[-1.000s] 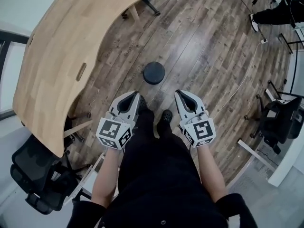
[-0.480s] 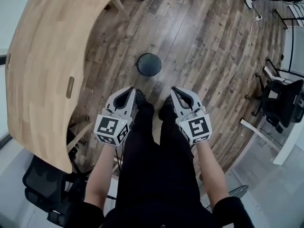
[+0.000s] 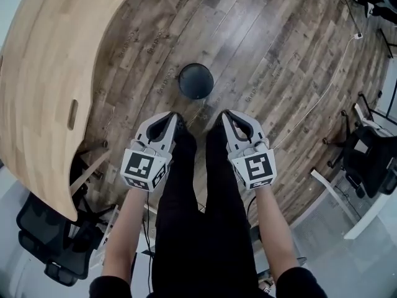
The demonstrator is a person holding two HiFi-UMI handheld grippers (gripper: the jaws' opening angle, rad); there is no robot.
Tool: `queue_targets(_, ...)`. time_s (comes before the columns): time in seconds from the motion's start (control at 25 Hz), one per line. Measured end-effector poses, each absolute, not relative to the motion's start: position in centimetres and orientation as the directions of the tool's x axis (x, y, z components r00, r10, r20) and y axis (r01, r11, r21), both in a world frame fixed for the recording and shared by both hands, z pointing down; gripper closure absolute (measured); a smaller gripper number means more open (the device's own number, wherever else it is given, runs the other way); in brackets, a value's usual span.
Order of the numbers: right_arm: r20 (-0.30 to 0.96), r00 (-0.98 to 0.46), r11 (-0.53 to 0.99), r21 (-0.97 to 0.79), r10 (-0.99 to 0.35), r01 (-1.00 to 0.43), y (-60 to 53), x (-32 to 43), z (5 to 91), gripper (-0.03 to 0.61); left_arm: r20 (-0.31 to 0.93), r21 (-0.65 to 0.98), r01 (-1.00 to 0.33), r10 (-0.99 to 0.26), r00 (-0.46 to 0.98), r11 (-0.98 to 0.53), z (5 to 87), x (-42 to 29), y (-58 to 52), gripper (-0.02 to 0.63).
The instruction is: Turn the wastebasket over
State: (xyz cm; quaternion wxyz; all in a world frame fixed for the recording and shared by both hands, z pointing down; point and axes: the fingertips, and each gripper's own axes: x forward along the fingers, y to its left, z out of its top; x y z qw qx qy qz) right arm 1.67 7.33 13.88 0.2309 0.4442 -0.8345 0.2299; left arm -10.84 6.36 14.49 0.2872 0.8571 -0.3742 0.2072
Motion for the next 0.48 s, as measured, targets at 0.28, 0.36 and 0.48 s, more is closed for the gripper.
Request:
queue_targets(0.28, 0.631, -0.549, 0.560, -0.210, -0.548, -0.801, 6.3, 4.5, 21.6, 0.545, 0.622, 0.297, -0.816, -0.548, 0.559, -0.496, 21.8, -9.5, 6.5, 0.598)
queue_targets(0.36, 0.642, -0.551, 0.566, -0.214, -0.533, -0.796, 6.0, 5.1, 23.8, 0.545, 0.632, 0.292, -0.826, -0.550, 0.545, -0.483, 24.0, -9.2, 6.5, 0.598)
queue_targets(0.48, 0.651, -0.558, 0.563, -0.233, -0.515, -0.793, 5.6, 4.9, 26.9, 0.545, 0.653, 0.288, -0.845, -0.553, 0.518, -0.451, 27.4, -9.5, 6.2, 0.598)
